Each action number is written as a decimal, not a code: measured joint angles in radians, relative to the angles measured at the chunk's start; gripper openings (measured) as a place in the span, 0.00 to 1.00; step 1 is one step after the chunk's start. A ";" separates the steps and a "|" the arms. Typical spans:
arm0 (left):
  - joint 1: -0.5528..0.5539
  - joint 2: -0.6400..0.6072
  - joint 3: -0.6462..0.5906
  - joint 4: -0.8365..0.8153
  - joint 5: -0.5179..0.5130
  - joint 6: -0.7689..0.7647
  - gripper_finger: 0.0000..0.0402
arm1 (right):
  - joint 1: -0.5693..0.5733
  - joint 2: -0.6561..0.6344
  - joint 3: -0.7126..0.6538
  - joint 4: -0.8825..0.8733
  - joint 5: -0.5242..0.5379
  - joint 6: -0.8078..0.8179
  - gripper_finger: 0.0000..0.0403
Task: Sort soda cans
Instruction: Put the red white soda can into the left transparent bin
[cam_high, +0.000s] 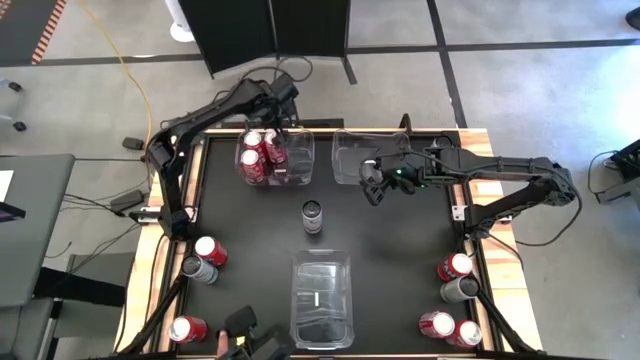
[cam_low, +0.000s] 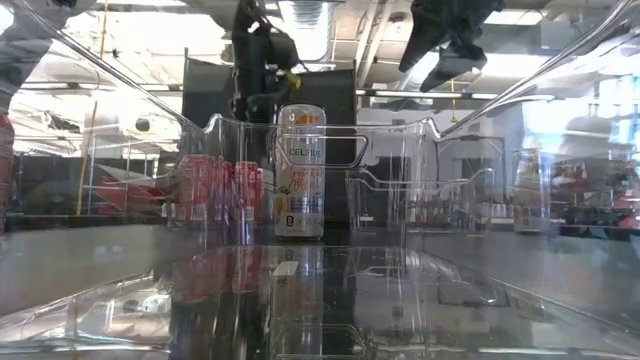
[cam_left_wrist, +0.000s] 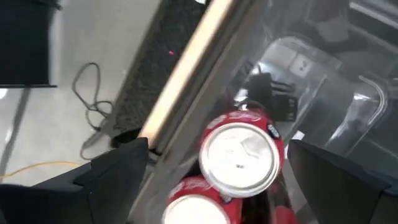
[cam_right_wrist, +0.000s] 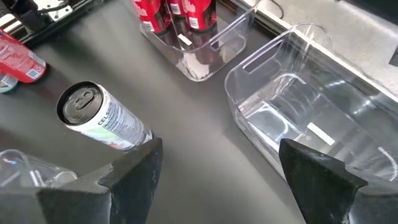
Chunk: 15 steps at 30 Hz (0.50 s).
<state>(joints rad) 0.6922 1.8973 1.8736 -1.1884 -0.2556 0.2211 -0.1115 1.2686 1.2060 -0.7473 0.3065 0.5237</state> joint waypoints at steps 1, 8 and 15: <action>0.000 0.000 0.029 -0.017 -0.004 0.000 0.95 | 0.003 0.000 0.000 0.000 0.009 0.000 0.84; -0.014 0.000 0.257 -0.198 -0.036 -0.024 0.95 | 0.009 0.000 0.000 0.000 0.037 0.001 0.84; -0.111 -0.044 0.403 -0.379 -0.033 -0.164 0.95 | 0.004 0.001 0.000 0.000 0.037 0.008 0.84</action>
<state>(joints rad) 0.5812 1.8532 2.2768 -1.5669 -0.2885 0.0573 -0.1074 1.2694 1.2060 -0.7475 0.3439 0.5316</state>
